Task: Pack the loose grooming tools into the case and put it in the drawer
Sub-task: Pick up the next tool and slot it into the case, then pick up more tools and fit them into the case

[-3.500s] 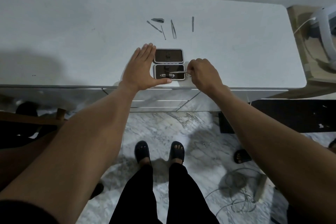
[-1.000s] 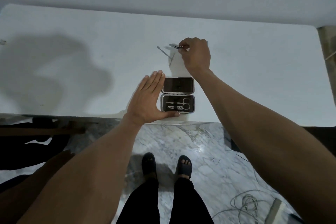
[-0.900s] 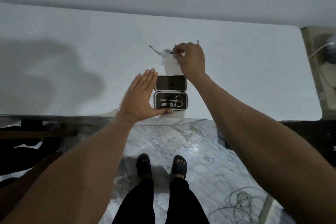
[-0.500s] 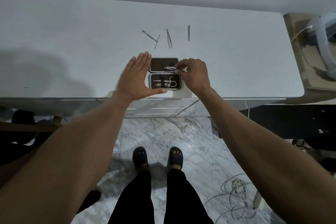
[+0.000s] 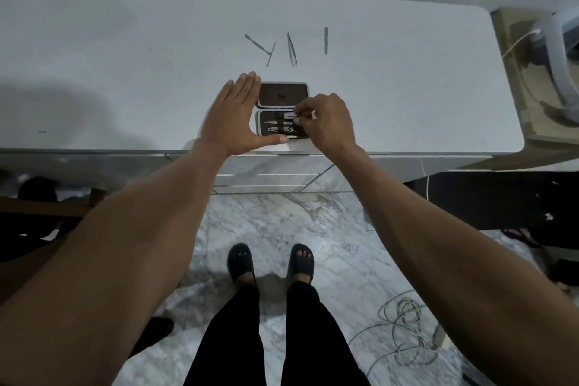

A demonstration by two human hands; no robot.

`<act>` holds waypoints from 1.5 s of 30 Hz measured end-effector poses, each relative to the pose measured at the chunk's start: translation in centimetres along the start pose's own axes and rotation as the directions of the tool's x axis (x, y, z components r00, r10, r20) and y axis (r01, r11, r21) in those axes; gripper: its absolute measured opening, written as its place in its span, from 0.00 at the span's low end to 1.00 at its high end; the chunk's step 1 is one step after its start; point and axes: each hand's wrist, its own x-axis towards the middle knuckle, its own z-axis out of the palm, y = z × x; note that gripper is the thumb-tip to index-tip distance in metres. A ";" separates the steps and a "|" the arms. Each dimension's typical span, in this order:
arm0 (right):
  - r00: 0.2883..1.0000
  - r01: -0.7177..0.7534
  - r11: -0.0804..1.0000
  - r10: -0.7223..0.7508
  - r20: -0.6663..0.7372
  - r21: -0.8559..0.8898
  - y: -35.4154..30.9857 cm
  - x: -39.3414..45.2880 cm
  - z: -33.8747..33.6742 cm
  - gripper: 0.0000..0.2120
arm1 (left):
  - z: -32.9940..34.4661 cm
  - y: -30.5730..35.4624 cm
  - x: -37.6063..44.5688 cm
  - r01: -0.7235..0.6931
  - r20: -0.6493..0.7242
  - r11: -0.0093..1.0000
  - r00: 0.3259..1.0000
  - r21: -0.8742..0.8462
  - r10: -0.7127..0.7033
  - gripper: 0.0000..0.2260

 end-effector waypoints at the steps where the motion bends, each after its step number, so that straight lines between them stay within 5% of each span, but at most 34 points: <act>1: 1.000 -0.002 1.000 0.002 0.004 0.003 -0.2 0.1 0.2 0.09 | 0.0 0.0 0.0 0.000 -0.002 1.000 1.000 -0.005 0.000 0.63; 28: 0.999 -0.009 1.000 0.009 -0.035 -0.021 -1.8 2.6 -0.1 0.08 | 0.1 -0.1 0.2 -0.001 -0.031 0.999 1.000 -0.037 0.000 0.62; 39: 0.987 -0.100 0.994 0.106 -0.120 0.055 -1.3 8.3 -1.3 0.07 | 0.1 -0.2 0.3 0.002 -0.024 0.999 1.000 -0.041 -0.003 0.60; 45: 0.912 -0.302 0.951 0.309 -0.270 0.070 0.5 11.9 -1.0 0.10 | 0.3 -0.4 0.5 0.004 -0.029 1.000 1.000 -0.028 -0.005 0.61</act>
